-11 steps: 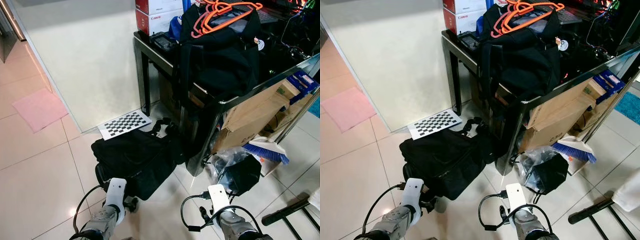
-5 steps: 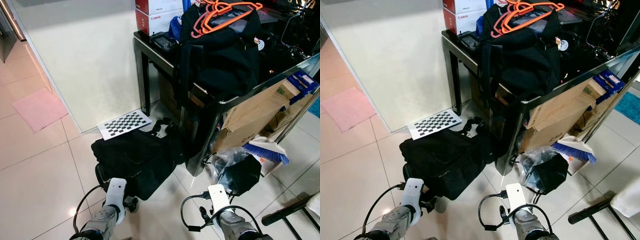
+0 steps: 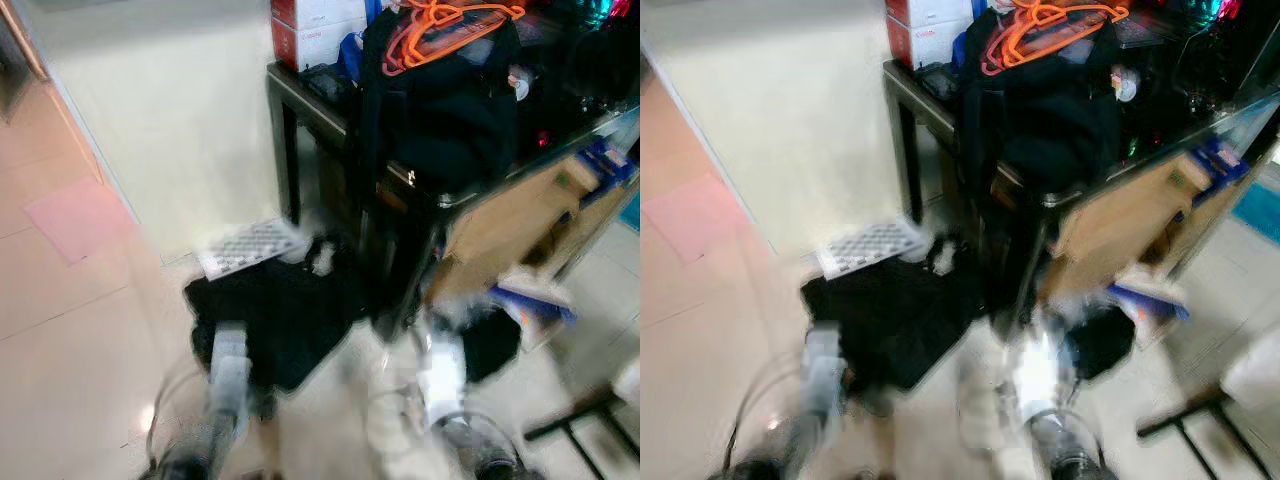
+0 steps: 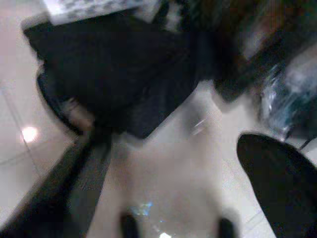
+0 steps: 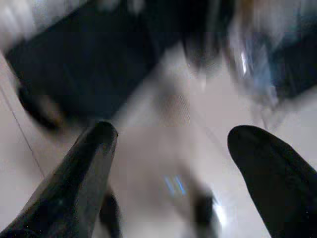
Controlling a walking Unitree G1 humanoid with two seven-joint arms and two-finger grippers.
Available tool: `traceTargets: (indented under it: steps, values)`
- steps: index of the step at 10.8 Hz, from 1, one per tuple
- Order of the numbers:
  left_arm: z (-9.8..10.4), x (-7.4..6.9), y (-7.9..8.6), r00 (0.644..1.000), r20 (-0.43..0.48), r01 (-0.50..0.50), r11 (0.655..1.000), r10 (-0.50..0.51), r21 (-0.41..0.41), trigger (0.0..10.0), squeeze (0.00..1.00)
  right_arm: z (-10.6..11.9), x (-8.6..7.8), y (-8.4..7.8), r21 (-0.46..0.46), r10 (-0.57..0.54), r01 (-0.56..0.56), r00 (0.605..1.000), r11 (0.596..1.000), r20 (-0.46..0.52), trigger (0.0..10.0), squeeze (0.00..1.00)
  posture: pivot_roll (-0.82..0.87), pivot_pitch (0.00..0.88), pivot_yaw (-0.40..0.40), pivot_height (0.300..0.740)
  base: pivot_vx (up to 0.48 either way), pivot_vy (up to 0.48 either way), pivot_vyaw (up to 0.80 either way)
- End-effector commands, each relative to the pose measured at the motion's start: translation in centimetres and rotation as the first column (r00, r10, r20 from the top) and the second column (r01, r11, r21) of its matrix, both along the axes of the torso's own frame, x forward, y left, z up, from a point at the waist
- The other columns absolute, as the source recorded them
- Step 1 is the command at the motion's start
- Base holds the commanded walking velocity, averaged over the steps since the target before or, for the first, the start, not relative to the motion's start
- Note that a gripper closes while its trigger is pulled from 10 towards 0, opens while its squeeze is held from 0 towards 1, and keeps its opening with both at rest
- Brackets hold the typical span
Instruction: Hang hanger
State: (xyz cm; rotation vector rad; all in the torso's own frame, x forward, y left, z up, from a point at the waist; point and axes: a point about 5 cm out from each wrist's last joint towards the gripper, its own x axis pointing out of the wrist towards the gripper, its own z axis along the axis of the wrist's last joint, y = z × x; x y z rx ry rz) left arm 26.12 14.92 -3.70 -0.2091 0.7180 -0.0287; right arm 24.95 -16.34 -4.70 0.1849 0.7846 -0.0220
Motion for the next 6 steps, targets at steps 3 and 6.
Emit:
traceTargets:
  steps: [3,6]
  values:
    - [-2.6,-3.2,0.3,0.965,-0.254,-0.081,0.996,0.073,-0.022,10.0,0.00,-2.3,-3.3,-0.6,0.017,-0.093,0.098,0.977,0.995,-0.191,10.0,0.00,-0.04,0.000,0.064,0.740,0.000,0.000,0.00]
    - [-1.4,-1.3,-0.4,0.989,-0.149,-0.005,1.000,0.010,0.029,10.0,0.00,-1.0,-1.2,-0.4,0.009,-0.083,0.084,0.992,0.996,-0.096,10.0,0.00,-0.03,0.000,0.059,0.740,0.000,0.000,0.00]
